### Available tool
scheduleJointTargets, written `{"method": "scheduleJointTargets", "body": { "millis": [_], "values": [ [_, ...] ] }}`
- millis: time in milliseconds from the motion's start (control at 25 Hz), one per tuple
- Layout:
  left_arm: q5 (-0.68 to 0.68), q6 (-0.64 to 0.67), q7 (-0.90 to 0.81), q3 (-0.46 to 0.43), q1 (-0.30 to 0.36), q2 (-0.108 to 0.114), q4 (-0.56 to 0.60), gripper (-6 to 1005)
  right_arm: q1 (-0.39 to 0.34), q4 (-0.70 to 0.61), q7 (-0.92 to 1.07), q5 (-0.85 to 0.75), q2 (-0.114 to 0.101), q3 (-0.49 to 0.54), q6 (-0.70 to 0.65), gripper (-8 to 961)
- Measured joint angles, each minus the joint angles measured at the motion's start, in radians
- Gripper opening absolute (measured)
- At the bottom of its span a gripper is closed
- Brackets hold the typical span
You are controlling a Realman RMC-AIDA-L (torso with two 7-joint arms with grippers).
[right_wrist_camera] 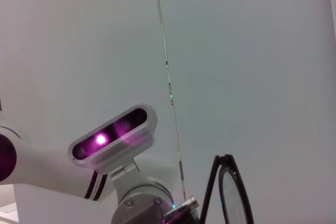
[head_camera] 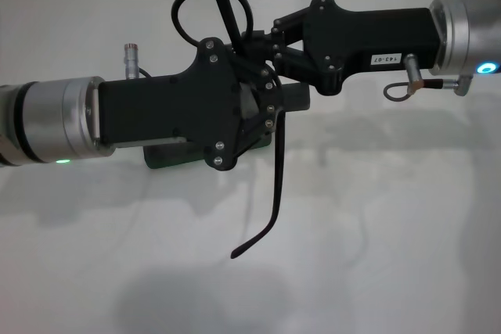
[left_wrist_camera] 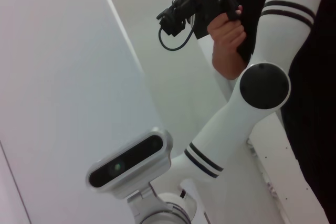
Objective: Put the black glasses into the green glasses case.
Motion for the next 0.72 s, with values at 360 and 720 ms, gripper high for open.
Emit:
{"method": "scheduleJointTargets", "body": {
  "millis": [360, 720],
  "values": [
    [0.000, -0.008, -0.007, 0.000, 0.009, 0.000, 0.000, 12, -0.010, -0.006, 0.001, 0.009, -0.005, 0.008, 0.006, 52],
    [-0.019, -0.084, -0.021, -0.017, 0.038, 0.002, 0.000, 13, -0.028, -0.012, 0.001, 0.037, -0.012, 0.009, 0.022, 52]
  ]
}}
